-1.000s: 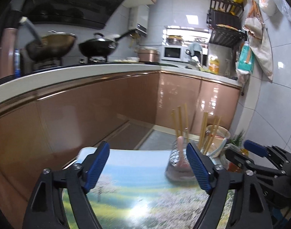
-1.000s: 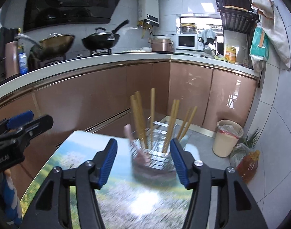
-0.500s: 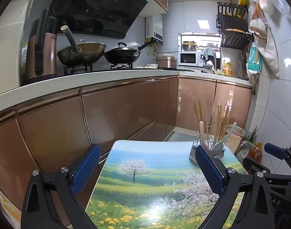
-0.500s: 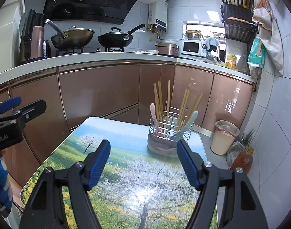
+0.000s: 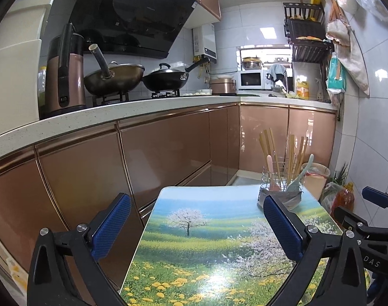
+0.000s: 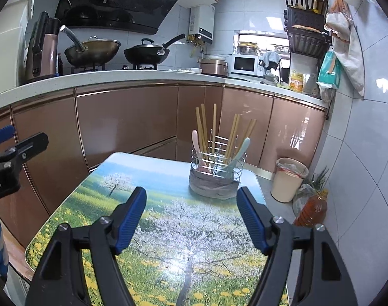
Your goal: Organize utensils
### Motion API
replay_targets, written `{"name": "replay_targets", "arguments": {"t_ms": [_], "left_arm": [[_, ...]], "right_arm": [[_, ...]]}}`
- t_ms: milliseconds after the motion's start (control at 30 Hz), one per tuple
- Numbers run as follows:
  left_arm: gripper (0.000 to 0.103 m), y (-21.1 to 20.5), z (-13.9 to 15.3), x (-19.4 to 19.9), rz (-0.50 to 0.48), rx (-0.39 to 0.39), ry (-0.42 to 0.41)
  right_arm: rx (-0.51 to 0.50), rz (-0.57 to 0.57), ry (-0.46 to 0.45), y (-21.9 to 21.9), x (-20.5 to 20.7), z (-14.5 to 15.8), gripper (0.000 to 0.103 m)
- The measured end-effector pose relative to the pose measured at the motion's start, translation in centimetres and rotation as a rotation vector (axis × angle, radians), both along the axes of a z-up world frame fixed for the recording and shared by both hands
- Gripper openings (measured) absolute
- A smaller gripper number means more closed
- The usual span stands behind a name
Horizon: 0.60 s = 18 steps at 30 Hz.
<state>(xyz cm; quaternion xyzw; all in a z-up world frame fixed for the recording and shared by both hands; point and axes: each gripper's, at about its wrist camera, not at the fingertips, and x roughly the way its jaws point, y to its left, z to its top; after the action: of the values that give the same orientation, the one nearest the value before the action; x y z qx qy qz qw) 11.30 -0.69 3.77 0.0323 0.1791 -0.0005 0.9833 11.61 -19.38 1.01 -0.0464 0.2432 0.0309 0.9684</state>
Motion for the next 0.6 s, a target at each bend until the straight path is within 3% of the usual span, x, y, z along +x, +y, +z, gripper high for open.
{"name": "replay_targets", "arguments": {"t_ms": [600], "left_arm": [[0.102, 0.5, -2.1, 0.0, 0.025, 0.010, 0.004]], "right_arm": [[-0.031, -0.062, -0.016, -0.9, -0.3, -2.2, 0.073]]}}
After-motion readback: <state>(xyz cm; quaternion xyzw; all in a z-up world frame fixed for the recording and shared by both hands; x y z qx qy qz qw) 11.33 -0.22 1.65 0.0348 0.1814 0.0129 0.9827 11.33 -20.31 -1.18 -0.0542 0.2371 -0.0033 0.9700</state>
